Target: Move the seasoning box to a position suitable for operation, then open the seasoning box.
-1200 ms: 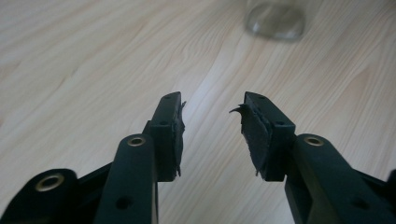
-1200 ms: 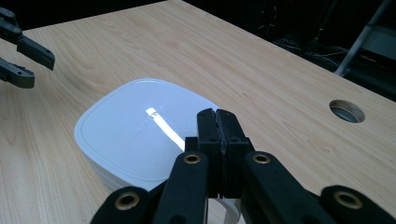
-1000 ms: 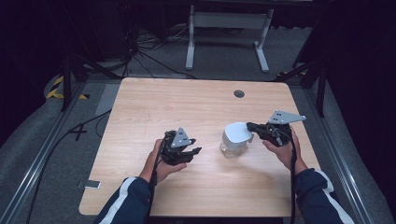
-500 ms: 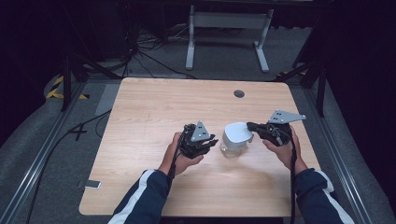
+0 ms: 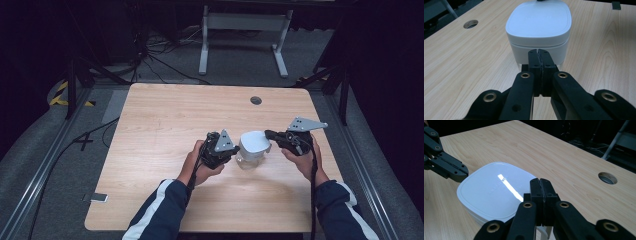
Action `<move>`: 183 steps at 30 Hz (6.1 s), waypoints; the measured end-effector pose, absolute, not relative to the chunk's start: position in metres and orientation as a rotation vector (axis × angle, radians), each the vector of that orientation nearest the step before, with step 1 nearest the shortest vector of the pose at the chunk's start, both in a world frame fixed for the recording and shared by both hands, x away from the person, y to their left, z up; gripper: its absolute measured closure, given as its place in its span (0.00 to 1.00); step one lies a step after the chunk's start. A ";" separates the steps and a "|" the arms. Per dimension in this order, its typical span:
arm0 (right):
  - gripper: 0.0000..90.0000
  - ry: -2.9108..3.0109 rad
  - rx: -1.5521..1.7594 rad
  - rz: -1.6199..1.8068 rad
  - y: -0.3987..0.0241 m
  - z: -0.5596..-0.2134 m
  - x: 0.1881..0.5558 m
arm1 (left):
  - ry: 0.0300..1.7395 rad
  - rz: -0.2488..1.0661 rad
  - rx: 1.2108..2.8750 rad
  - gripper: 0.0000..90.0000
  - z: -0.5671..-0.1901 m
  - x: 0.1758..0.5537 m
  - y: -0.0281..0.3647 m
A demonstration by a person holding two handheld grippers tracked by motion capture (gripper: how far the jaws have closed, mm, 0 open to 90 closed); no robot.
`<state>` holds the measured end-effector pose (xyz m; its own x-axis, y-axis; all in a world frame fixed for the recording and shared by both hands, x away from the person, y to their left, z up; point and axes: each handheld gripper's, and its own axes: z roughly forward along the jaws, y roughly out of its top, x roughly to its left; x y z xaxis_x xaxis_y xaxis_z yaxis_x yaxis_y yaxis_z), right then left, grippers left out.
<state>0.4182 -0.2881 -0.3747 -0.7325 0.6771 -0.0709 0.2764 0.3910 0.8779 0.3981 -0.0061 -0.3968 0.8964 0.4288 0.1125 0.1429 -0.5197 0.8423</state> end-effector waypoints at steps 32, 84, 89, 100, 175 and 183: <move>1.00 2.238 0.799 1.250 -0.288 -0.377 0.416 | 0.410 0.399 2.063 0.96 -0.373 0.409 -0.024; 0.93 2.236 0.835 1.178 -0.324 -0.381 0.364 | 0.348 0.415 2.080 0.87 -0.343 0.426 -0.072; 0.92 2.240 0.829 1.173 -0.323 -0.381 0.363 | 0.342 0.424 2.077 0.86 -0.341 0.421 -0.061; 0.83 2.255 0.826 1.195 -0.325 -0.381 0.358 | 0.366 0.466 2.083 0.63 -0.344 0.398 -0.018; 0.29 2.325 1.085 1.029 -0.421 -0.467 0.312 | 0.878 0.354 2.200 0.17 -0.482 0.336 0.224; 0.24 2.304 1.117 1.006 -0.417 -0.467 0.317 | 0.880 0.355 2.199 0.17 -0.482 0.336 0.224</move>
<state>0.3168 -0.4172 -0.4666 -0.6072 0.7939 -0.0329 0.5156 0.4251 0.7440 0.3364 0.2237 -0.4820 0.7279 0.6856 -0.0131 0.4840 -0.5002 0.7180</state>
